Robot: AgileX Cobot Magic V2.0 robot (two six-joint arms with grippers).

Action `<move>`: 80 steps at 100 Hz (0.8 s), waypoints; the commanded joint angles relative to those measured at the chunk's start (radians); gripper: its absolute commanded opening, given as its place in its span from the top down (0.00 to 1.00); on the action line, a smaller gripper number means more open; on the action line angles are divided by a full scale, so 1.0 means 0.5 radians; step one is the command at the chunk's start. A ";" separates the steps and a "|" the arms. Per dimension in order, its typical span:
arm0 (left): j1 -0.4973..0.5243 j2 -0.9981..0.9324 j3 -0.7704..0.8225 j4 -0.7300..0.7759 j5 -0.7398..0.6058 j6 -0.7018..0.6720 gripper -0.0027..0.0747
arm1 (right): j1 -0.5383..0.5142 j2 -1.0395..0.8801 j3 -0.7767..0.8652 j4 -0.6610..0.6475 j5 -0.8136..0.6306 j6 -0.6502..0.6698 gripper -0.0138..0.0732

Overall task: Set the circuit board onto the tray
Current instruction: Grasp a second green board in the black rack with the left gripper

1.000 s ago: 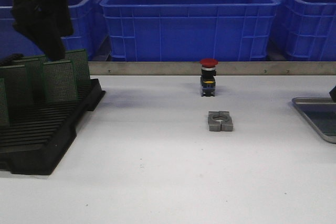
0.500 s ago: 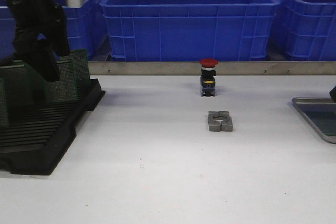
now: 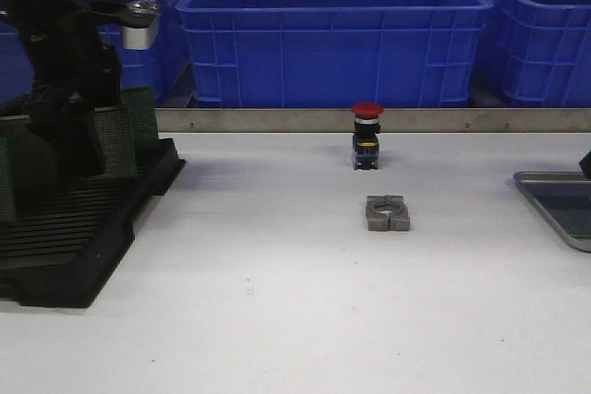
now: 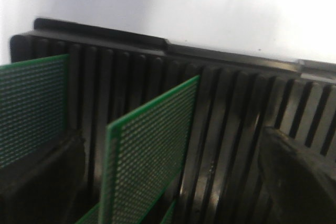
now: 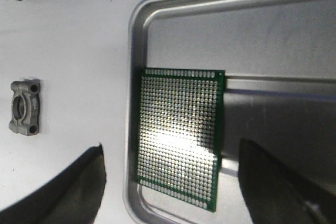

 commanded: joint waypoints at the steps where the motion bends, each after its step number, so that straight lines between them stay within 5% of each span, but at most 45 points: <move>1: 0.009 -0.116 -0.062 -0.031 0.006 0.000 0.17 | -0.010 -0.092 -0.049 0.084 0.062 -0.011 0.21; 16: 0.009 -0.116 -0.072 -0.031 0.022 0.000 0.34 | -0.010 -0.092 -0.049 0.084 0.062 -0.011 0.21; 42: 0.009 -0.116 -0.072 -0.031 0.018 -0.008 0.99 | -0.010 -0.092 -0.049 0.084 0.062 -0.011 0.21; 80: 0.009 -0.128 -0.325 -0.085 0.262 -0.128 0.99 | -0.010 -0.092 -0.049 0.084 0.062 -0.011 0.21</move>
